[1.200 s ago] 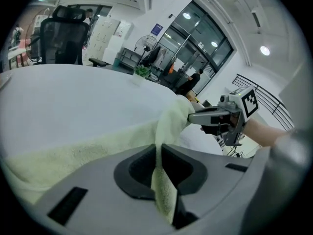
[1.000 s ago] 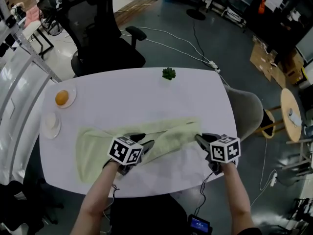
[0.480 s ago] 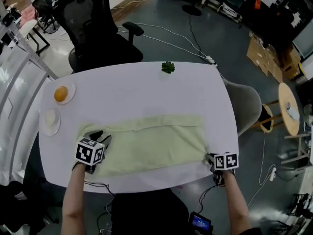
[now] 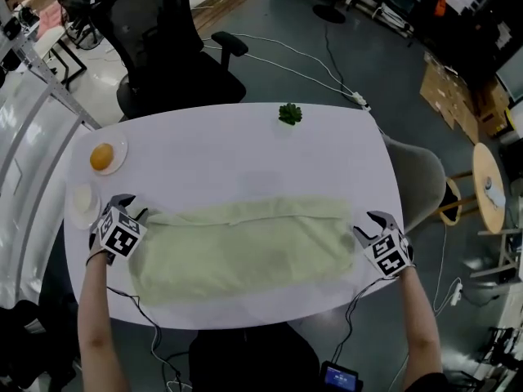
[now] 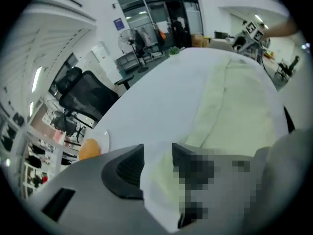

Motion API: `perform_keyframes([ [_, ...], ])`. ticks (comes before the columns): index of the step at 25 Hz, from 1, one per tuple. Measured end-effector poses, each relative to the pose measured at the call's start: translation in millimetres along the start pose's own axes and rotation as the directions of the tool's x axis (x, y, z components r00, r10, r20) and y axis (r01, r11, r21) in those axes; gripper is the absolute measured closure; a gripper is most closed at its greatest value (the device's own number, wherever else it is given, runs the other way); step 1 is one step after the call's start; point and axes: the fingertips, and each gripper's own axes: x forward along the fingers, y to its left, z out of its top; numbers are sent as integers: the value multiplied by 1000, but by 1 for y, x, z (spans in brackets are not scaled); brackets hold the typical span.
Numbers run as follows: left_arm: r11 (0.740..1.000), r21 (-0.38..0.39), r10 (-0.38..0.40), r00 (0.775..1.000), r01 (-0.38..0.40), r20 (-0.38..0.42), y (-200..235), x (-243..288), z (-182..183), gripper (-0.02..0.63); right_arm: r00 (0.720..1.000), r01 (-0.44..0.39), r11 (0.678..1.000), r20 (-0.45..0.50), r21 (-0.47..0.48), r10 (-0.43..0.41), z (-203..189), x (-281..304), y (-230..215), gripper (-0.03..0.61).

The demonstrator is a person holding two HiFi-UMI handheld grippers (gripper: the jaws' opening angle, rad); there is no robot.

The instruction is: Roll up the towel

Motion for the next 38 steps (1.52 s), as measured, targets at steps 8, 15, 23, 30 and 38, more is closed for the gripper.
perform_keyframes([
  [8, 978, 193, -48, 981, 84, -186, 2, 31, -32, 392, 999, -25, 805, -44, -593, -1, 21, 51, 9, 391],
  [15, 967, 255, 25, 981, 25, -192, -10, 46, -28, 584, 998, -22, 831, 33, -555, 48, 45, 43, 6, 531],
  [23, 952, -97, 280, 953, -291, -115, 32, 20, -36, 589, 991, -80, 995, 99, -65, 86, 79, 71, -65, 532],
  [30, 923, -73, 358, 913, -377, -196, 35, 42, -47, 586, 992, -114, 983, -41, 144, 121, 79, 138, -79, 531],
  [38, 922, -26, 367, 895, -386, -252, 30, 51, -51, 584, 994, -103, 986, -23, 132, 107, 79, 138, -85, 482],
])
